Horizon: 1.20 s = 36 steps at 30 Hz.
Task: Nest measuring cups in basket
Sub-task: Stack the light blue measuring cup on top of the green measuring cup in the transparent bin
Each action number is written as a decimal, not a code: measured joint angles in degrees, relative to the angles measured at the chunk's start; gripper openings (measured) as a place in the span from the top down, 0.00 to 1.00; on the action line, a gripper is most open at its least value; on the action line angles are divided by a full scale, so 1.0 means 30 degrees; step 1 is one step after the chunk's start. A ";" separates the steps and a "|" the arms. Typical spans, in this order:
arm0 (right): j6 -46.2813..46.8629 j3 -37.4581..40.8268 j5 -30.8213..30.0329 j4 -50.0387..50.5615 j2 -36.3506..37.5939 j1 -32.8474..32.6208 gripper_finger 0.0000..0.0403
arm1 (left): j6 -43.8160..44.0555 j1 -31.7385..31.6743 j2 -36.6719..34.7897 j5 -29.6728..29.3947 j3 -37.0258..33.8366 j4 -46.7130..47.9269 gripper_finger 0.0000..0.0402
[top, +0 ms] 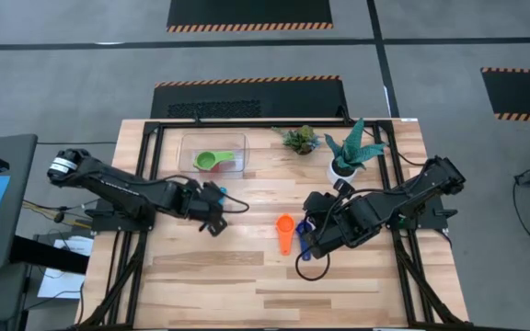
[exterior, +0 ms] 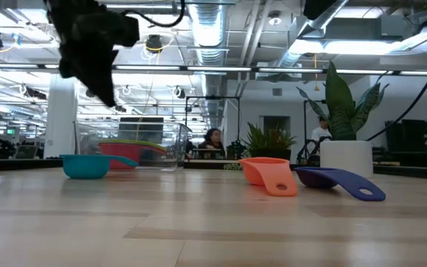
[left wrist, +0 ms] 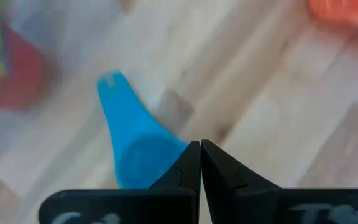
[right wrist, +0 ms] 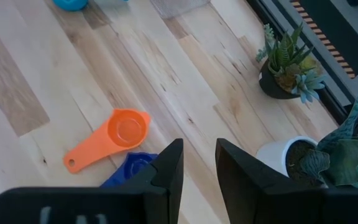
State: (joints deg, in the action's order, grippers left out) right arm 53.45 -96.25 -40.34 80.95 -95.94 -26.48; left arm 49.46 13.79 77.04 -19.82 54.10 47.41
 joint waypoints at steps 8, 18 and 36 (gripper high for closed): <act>-0.0051 0.0000 -0.0015 0.0161 0.0007 0.0000 0.71 | 0.1550 0.0799 0.1310 0.1870 -0.0019 -0.0481 0.95; -0.0749 0.0000 -0.0036 0.0281 0.0007 0.0000 0.71 | 0.1707 0.0564 0.3712 0.2647 -0.0033 -0.0857 0.68; -0.1049 0.0000 -0.0007 0.0299 0.0007 -0.0029 0.71 | 0.2337 -0.0964 0.4055 0.2807 -0.0034 -0.0777 0.52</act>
State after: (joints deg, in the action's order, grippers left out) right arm 50.30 -96.25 -40.36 81.84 -95.92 -26.57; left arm 56.47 10.90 89.21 -11.40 54.00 45.08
